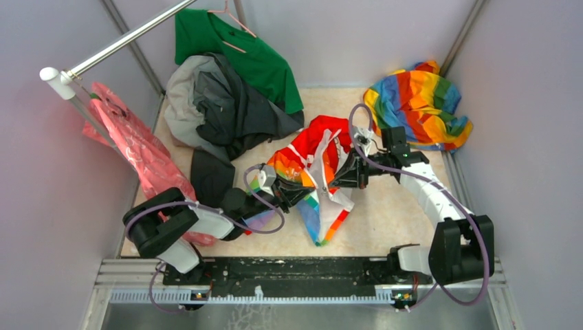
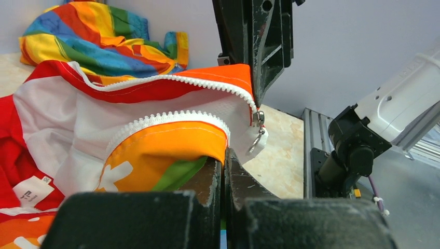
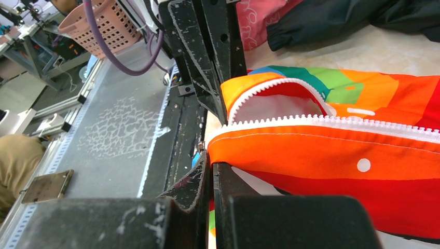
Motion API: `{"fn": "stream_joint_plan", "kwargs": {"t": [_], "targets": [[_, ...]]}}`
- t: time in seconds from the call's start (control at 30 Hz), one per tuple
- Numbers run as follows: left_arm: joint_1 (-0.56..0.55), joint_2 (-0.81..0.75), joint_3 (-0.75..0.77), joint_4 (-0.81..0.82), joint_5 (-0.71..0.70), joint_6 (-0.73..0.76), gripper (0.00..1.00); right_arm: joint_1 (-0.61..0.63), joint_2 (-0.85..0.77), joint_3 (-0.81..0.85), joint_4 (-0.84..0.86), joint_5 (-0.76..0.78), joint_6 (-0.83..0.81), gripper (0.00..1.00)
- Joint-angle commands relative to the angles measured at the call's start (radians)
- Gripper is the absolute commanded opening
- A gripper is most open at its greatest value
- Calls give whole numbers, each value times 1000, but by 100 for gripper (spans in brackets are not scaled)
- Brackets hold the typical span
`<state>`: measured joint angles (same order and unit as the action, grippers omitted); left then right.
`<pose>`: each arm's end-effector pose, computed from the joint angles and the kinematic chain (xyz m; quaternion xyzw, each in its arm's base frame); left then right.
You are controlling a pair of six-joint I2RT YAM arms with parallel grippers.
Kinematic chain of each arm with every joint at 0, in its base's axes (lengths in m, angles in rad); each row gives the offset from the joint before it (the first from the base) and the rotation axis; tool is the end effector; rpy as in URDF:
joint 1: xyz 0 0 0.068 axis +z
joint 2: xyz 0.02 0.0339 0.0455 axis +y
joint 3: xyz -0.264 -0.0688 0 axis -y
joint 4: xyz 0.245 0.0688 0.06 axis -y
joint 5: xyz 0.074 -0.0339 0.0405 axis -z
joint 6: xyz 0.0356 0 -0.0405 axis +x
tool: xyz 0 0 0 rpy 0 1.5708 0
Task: Zip up the jacket
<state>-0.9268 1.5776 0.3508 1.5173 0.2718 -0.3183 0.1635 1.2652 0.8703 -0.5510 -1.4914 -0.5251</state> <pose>0.1513 -0.2174 0.1981 0.2810 0.5321 -0.5291 0.5983 0.2258 0.0732 0.2641 -0.4323 0.5876 0.5945 0.3382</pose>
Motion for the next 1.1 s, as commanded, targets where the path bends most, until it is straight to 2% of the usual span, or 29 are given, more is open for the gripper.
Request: {"fn": "stream_joint_plan", "kwargs": {"t": [0.0, 0.23, 1.07], "targets": [[-16, -48, -18, 273, -47, 23, 0, 8, 0, 2, 78, -54, 44, 0], [-39, -54, -1, 273, -68, 28, 0, 7, 2, -22, 169, -62, 128, 0], [-82, -85, 18, 274, -166, -41, 0, 7, -4, -44, 261, -81, 217, 0]]}}
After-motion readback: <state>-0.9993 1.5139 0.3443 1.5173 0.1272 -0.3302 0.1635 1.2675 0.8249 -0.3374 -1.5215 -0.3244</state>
